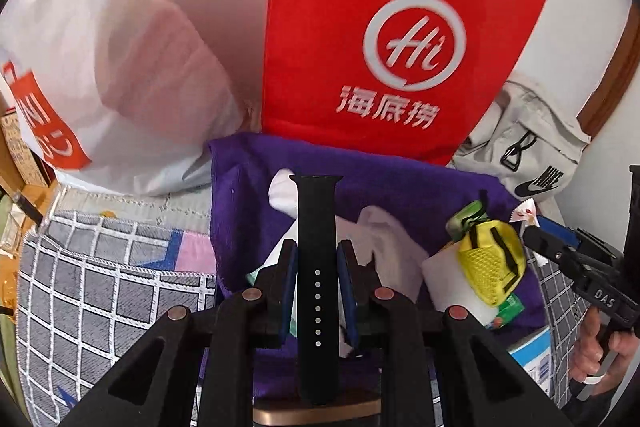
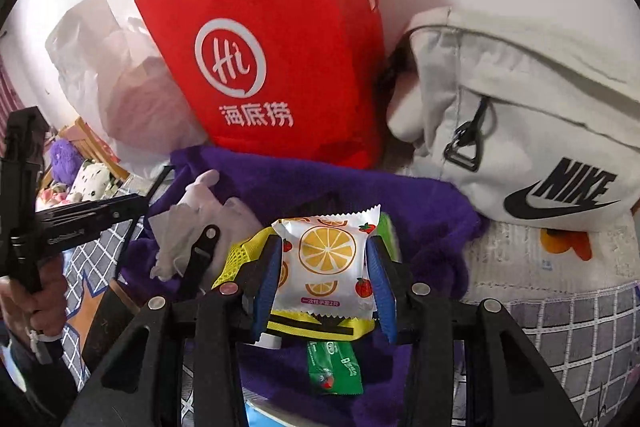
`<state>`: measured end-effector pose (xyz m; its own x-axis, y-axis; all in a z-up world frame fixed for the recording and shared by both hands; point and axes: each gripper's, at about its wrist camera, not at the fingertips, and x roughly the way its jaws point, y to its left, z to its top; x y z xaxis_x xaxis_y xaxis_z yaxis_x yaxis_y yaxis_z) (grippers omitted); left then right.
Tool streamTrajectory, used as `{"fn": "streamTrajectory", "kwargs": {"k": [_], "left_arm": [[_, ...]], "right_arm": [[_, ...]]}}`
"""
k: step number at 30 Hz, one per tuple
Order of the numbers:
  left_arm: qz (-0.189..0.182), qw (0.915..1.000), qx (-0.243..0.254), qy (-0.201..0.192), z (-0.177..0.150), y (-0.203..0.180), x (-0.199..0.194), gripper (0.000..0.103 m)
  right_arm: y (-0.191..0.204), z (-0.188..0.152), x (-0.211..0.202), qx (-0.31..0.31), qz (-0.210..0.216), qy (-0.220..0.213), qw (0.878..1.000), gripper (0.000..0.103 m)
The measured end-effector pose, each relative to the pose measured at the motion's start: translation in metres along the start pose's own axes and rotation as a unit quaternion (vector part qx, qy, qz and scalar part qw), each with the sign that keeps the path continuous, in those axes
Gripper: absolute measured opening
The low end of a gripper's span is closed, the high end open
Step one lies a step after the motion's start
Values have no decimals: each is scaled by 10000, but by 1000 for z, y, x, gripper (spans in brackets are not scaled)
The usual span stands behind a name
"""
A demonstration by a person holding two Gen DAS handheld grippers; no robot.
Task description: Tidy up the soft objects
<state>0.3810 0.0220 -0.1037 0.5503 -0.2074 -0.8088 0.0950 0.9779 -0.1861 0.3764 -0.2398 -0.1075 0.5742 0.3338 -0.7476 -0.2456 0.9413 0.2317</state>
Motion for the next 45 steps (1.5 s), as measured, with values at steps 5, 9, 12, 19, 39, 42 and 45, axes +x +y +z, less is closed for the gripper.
{"fn": "streamTrajectory", "kwargs": {"k": [5, 9, 12, 19, 39, 42, 45], "left_arm": [[-70, 9999, 17, 147, 2, 3, 13, 20], [-107, 9997, 16, 228, 2, 3, 20, 20], [-117, 9997, 13, 229, 2, 3, 22, 20], [-212, 9995, -175, 163, 3, 9, 24, 24], [71, 9998, 157, -140, -12, -19, -44, 53], [112, 9993, 259, -264, -25, -29, -68, 59], [178, 9985, 353, -379, -40, -41, -93, 66]], "right_arm": [[0, -3, 14, 5, 9, 176, 9998, 43], [2, -5, 24, -11, -38, 248, 9997, 48], [2, -5, 23, -4, 22, 253, 9997, 50], [4, -4, 16, 26, 46, 241, 9997, 64], [27, -16, -55, 182, -190, 154, 9995, 73], [32, -25, -79, 240, -380, -12, 9990, 84], [40, -37, -103, 250, -518, -161, 9982, 85]]}}
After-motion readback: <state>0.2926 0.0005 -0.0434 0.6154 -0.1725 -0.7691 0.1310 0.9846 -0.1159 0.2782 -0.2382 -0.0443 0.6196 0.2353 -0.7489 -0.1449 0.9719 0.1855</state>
